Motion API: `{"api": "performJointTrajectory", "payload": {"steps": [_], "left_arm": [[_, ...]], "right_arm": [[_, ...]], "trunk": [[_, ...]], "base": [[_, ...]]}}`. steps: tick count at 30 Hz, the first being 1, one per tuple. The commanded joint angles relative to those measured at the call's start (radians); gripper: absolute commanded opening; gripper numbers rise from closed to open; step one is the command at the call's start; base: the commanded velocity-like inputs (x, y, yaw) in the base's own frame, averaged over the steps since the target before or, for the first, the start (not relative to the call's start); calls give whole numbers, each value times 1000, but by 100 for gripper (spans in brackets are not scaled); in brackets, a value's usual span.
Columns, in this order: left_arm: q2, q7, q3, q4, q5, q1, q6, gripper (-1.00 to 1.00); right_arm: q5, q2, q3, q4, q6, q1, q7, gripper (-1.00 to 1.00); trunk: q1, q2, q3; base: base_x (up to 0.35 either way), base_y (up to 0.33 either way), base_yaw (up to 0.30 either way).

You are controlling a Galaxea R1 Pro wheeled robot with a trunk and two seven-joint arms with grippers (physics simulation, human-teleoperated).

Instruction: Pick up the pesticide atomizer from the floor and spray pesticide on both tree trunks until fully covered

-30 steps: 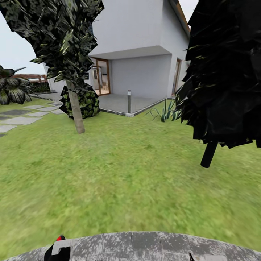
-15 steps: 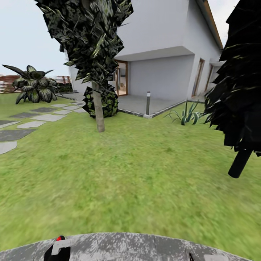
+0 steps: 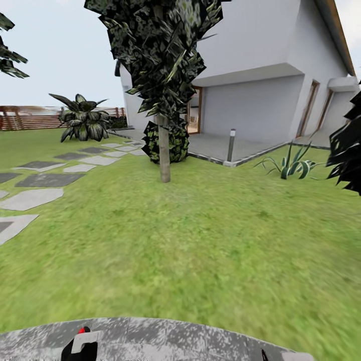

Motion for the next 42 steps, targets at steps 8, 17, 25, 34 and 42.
{"api": "performJointTrajectory", "payload": {"steps": [8,17,25,34,42], "left_arm": [[-1,1,4,-2,-7,-1,-3,-100],[-1,1,4,-2,-7,-1,-2,-100],[-1,1,4,-2,-7,-1,-2,-100],[-1,1,4,-2,-7,-1,-1,-100],[0,3,5,-2,-7,-1,0,-100]], "right_arm": [[10,1,-5,0,-3,0,0,100],[11,33,-4,-1,-2,0,1,100],[12,41,-5,-1,-3,0,1,100],[12,41,-5,-1,-3,0,1,100],[12,42,-5,-1,-3,0,1,100]], "trunk": [[0,0,4],[0,0,2],[0,0,-2],[0,0,-8],[0,0,-12]], "base": [[0,8,274],[0,0,276],[0,0,277],[0,0,277],[44,10,277]]}}
